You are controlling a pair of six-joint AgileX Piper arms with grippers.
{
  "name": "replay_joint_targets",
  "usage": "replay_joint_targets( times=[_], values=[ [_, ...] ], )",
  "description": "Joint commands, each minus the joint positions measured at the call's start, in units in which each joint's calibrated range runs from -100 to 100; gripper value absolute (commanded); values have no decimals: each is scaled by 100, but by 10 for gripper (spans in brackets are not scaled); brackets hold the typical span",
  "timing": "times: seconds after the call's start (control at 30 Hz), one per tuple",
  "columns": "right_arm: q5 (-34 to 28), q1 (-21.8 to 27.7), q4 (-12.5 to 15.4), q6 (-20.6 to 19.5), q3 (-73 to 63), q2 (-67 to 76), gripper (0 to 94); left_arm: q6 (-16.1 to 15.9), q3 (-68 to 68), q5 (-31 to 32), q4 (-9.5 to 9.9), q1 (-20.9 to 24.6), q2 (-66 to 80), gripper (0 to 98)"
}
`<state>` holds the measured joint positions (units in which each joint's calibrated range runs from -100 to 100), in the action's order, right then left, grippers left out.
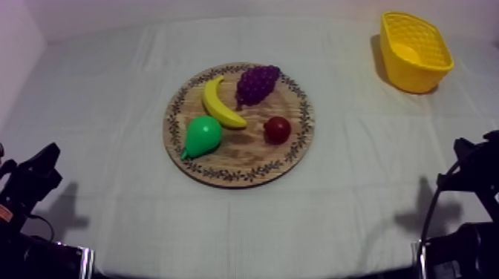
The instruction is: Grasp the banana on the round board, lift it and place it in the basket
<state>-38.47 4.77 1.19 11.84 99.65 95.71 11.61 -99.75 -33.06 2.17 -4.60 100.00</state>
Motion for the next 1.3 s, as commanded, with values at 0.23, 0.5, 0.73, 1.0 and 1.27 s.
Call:
replay_joint_targets(
  times=[0.23, 0.5, 0.73, 1.0, 1.27],
  values=[
    [-8, 41, 1, -6, 2, 5, 4, -1, -3, 0, 0, 0, 0, 1],
    [-8, 43, 1, -4, 2, 5, 4, -1, -3, 0, 0, 0, 0, 1],
    [-8, 43, 1, -4, 2, 5, 4, -1, -3, 0, 0, 0, 0, 1],
    [37, -103, 46, -77, -15, -85, 19, -1, -3, 0, 0, 0, 0, 1],
    [-67, -359, 252, -61, -1150, -1410, 6, -1, -3, 0, 0, 0, 0, 1]
  ],
)
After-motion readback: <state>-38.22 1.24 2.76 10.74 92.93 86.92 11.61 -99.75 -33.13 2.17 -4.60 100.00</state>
